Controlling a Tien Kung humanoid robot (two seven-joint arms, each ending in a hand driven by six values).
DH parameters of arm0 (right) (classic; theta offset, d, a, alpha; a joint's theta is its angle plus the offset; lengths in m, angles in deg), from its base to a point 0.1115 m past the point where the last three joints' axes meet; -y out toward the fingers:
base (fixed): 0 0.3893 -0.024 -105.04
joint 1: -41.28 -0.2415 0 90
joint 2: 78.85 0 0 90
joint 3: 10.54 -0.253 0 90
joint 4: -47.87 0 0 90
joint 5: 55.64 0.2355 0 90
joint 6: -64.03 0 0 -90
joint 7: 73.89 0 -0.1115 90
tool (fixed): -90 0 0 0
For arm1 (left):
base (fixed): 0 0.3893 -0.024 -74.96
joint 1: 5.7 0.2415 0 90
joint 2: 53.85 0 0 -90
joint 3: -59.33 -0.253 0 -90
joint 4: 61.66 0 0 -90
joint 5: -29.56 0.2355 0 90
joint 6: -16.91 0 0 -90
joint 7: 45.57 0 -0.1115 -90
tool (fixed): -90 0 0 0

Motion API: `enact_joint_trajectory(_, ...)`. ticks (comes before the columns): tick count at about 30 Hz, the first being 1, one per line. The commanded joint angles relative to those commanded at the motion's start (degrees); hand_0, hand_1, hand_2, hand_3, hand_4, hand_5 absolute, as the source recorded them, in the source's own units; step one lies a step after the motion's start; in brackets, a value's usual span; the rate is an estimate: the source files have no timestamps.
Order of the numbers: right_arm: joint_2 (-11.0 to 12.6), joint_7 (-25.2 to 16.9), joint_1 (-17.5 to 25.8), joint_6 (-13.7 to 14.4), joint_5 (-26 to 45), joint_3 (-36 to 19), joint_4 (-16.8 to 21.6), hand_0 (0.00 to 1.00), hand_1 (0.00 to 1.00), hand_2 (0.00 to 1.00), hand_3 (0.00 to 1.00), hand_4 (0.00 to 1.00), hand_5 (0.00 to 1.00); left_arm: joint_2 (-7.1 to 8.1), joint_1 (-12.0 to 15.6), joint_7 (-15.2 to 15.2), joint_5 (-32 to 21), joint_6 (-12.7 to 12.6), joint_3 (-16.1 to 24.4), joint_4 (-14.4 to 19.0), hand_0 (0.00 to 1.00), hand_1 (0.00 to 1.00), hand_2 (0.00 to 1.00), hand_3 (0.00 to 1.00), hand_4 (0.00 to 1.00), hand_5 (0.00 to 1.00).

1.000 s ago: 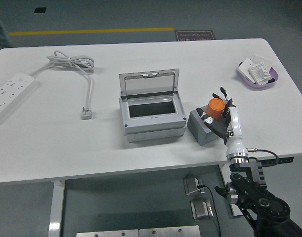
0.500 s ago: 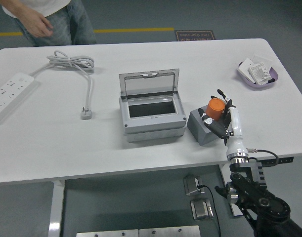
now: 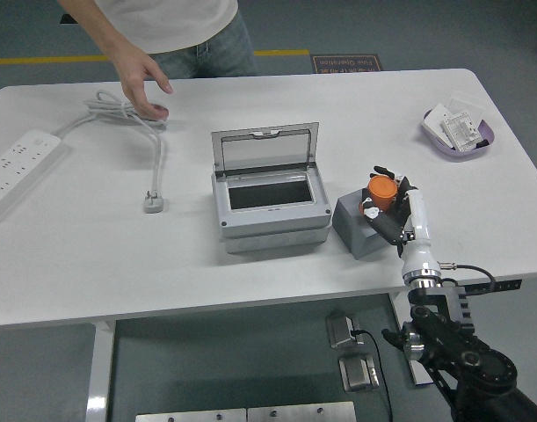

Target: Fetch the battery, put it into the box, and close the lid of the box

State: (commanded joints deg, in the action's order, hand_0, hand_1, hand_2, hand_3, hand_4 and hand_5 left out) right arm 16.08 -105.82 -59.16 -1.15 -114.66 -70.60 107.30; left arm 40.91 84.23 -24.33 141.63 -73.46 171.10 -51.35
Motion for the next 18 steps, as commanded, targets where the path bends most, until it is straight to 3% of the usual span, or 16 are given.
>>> enact_joint_trajectory(1, 0.0, 0.0, 0.0, 0.0, 0.1, 0.0, 0.0, 0.779, 0.677, 0.590, 0.496, 0.188, 0.002, 0.00, 0.0, 0.0, 0.0, 0.0, 0.0, 0.0, 0.666, 0.683, 0.668, 0.735, 0.817, 0.273)
enact_joint_trajectory(18, 0.3, 0.8, -0.8, 0.9, -1.7, -0.6, 1.9, 0.786, 0.669, 0.582, 0.464, 0.159, 0.002, 0.00, 0.0, -0.2, -0.5, 0.1, -0.4, 0.0, 0.666, 0.683, 0.668, 0.735, 0.816, 0.269)
